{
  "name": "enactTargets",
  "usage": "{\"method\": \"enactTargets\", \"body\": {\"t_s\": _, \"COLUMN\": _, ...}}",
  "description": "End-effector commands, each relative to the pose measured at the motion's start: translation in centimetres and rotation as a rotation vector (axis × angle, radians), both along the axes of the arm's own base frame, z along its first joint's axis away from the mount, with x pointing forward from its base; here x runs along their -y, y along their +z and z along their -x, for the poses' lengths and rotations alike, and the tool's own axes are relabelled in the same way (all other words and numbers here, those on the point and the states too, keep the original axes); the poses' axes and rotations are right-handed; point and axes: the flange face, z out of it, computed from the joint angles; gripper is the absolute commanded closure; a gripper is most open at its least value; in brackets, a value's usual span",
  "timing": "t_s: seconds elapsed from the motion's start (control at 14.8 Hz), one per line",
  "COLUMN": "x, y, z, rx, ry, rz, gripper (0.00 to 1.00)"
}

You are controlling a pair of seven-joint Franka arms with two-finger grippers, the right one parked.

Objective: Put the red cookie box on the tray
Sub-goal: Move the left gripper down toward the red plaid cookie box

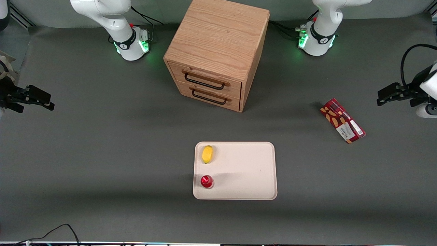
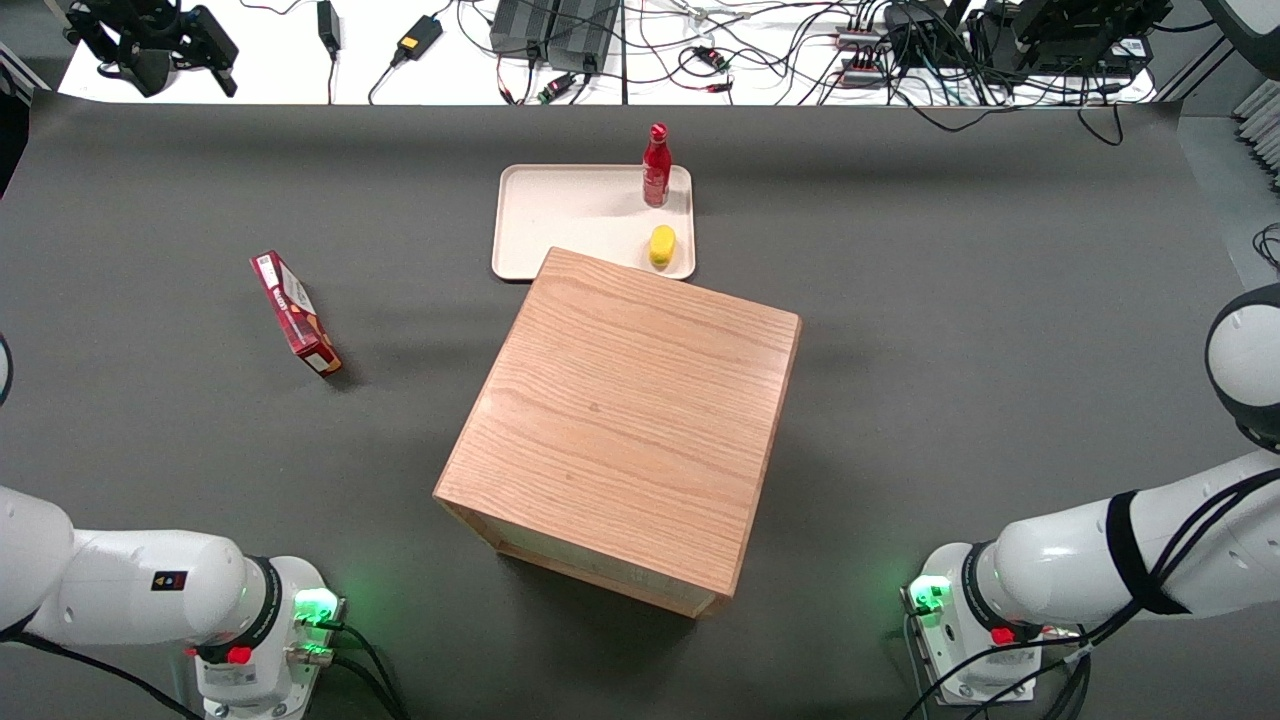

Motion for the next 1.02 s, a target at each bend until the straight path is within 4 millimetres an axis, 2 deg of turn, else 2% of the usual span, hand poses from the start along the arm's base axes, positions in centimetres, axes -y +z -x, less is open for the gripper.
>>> {"method": "enactTargets", "body": {"t_s": 0.0, "x": -0.6, "y": 0.4, "z": -0.3, "rx": -0.017, "ry": -0.041, "rz": 0.005, "gripper": 0.0}}
{"method": "enactTargets", "body": {"t_s": 0.27, "x": -0.3, "y": 0.3, "z": -0.2, "rx": -0.027, "ry": -0.016, "rz": 0.011, "gripper": 0.0}}
{"method": "enactTargets", "body": {"t_s": 0.41, "x": -0.2, "y": -0.8, "z": 0.2, "rx": -0.076, "ry": 0.059, "rz": 0.012, "gripper": 0.0}}
{"method": "enactTargets", "body": {"t_s": 0.54, "x": -0.2, "y": -3.0, "z": 0.1, "rx": -0.097, "ry": 0.206, "rz": -0.012, "gripper": 0.0}}
{"method": "enactTargets", "body": {"t_s": 0.68, "x": -0.4, "y": -6.6, "z": 0.2, "rx": -0.113, "ry": 0.277, "rz": -0.03, "gripper": 0.0}}
{"method": "enactTargets", "body": {"t_s": 0.75, "x": -1.2, "y": -8.5, "z": 0.3, "rx": -0.108, "ry": 0.3, "rz": -0.032, "gripper": 0.0}}
{"method": "enactTargets", "body": {"t_s": 0.81, "x": -2.8, "y": -9.9, "z": 0.5, "rx": -0.096, "ry": 0.327, "rz": -0.036, "gripper": 0.0}}
{"method": "enactTargets", "body": {"t_s": 0.95, "x": -4.3, "y": -13.1, "z": 1.2, "rx": -0.076, "ry": 0.345, "rz": -0.034, "gripper": 0.0}}
